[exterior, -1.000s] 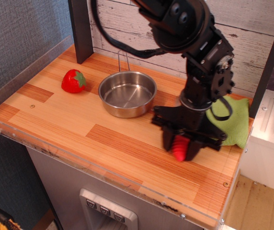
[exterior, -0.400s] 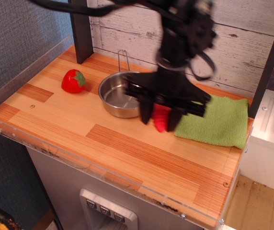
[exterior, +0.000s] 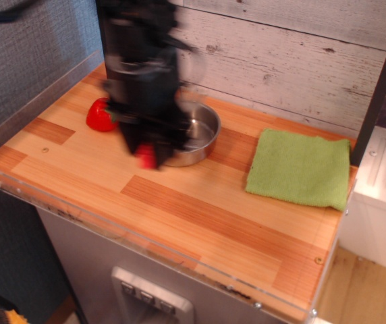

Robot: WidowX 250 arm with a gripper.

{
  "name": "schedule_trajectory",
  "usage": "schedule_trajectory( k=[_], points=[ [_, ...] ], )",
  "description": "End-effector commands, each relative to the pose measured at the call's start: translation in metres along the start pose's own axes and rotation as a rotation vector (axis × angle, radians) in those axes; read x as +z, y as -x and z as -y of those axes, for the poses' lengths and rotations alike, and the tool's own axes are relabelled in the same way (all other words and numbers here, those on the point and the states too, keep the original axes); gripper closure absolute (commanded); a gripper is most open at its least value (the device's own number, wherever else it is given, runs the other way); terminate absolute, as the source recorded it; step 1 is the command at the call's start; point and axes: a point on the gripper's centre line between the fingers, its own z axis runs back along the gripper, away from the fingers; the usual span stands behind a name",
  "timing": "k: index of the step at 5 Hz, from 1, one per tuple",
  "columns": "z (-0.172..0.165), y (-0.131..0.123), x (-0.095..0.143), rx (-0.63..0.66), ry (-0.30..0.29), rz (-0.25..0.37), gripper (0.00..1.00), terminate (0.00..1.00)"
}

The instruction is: Place the red handled fork at the table's left lower corner.

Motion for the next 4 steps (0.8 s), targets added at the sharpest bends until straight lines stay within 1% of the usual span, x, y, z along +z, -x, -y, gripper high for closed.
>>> schedule_trajectory(
  k=[1,2,3,4],
  points=[
    [-0.065,0.019,0.0,0.089,-0.089,-0.003,1.0,0.0],
    [-0.088,0.028,0.002,0.168,-0.127,-0.029,1.0,0.0],
    [-0.108,0.029,0.004,0.173,-0.131,-0.025,1.0,0.0],
    [-0.128,0.021,0.0,0.098,-0.133,-0.037,1.0,0.0]
  ],
)
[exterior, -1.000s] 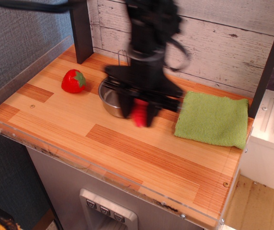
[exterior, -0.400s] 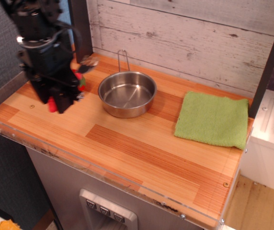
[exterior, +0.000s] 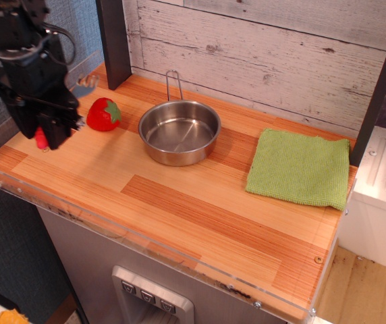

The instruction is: Place the red handled fork at the table's left lower corner.

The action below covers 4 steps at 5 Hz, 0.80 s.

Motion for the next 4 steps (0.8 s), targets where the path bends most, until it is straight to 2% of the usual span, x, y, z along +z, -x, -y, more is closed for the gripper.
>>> schedule_trajectory(
  k=[1,3,4],
  points=[
    [-0.035,-0.03,-0.005,-0.181,-0.027,0.02,1.0,0.0],
    [-0.039,-0.028,-0.034,-0.262,-0.021,0.003,1.0,0.0],
    [-0.054,-0.02,-0.048,-0.22,-0.037,-0.035,1.0,0.0]
  ],
)
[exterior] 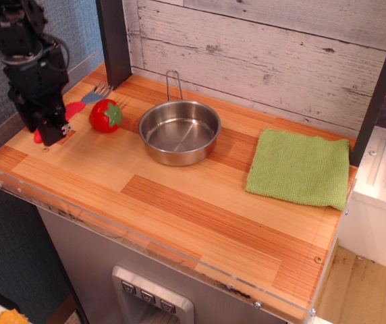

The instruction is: Place the red handled fork at the table's left lower corner.

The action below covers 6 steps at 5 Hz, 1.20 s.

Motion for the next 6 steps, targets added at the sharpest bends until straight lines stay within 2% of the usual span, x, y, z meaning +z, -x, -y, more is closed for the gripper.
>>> schedule_trajectory(
  k=[1,2,3,4,5,6],
  points=[
    [-0.031,0.014,-0.011,0.07,-0.036,-0.038,1.0,0.0],
    [-0.033,0.017,-0.017,0.08,-0.024,-0.06,1.0,0.0],
    [-0.034,0.015,-0.012,0.06,-0.014,-0.059,0.0,0.0],
    [-0.032,0.012,-0.004,0.012,-0.015,-0.039,0.0,0.0],
    [-0.021,0.009,0.018,-0.002,-0.044,-0.025,0.0,0.0],
    [0.012,0.009,0.056,0.103,-0.032,0.025,0.0,0.0]
  ],
)
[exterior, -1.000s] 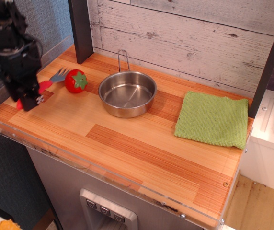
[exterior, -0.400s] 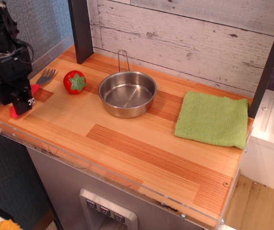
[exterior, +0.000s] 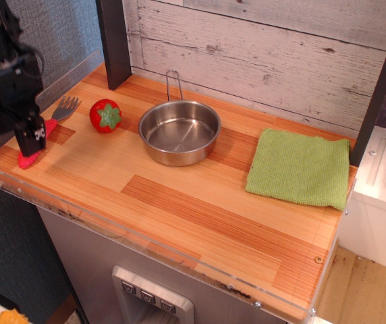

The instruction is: Place the red handled fork at the table's left lower corner.

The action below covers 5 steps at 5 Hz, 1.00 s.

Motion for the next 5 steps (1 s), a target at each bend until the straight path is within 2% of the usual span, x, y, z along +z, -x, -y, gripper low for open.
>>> schedule_trajectory(
  k=[1,2,3,4,5],
  points=[
    [0.057,-0.007,0.066,0.094,0.021,0.108,0.0,0.0],
    [0.084,-0.016,0.067,0.063,0.078,0.12,0.0,0.0],
    [0.095,-0.02,0.064,0.063,0.083,0.115,0.0,0.0],
    [0.095,-0.018,0.059,0.064,0.123,0.074,0.0,0.0],
    [0.095,-0.018,0.059,0.064,0.123,0.074,0.0,1.0]
  ],
)
